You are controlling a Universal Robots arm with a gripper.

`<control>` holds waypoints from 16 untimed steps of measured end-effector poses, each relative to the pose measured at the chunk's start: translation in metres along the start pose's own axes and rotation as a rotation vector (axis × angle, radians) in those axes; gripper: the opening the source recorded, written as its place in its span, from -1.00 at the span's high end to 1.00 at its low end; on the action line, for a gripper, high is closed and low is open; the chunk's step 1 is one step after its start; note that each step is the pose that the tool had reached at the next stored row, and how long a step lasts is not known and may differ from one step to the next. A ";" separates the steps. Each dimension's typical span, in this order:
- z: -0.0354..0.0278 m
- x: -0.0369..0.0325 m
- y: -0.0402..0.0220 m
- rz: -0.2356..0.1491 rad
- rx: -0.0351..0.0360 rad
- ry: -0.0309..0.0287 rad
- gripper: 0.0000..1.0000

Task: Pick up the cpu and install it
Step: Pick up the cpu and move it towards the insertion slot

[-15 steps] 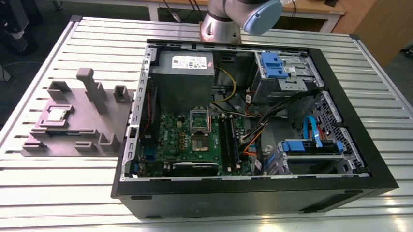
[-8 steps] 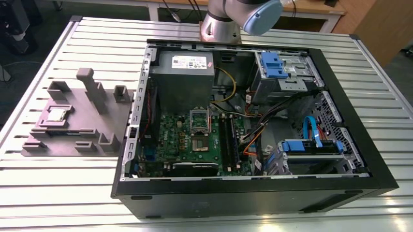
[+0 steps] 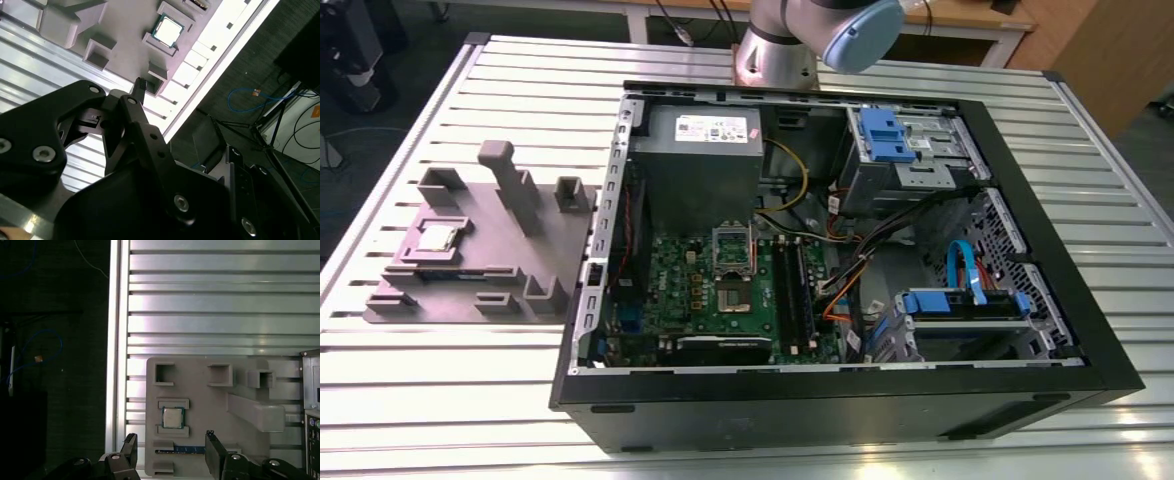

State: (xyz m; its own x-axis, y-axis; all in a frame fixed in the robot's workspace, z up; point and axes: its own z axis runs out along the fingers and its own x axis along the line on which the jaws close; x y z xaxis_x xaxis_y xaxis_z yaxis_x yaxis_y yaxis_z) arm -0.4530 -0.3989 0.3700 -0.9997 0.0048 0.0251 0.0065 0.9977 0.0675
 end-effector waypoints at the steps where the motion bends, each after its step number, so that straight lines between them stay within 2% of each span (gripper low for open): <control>1: 0.0002 0.0000 0.0000 0.000 0.0000 0.0000 -0.29; 16: 0.0032 -0.0001 -0.0002 0.000 0.0000 0.0000 -0.29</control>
State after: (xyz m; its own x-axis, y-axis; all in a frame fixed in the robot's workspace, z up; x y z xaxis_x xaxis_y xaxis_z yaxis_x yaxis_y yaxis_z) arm -0.4530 -0.3989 0.3668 -0.9997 0.0048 0.0250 0.0065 0.9977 0.0674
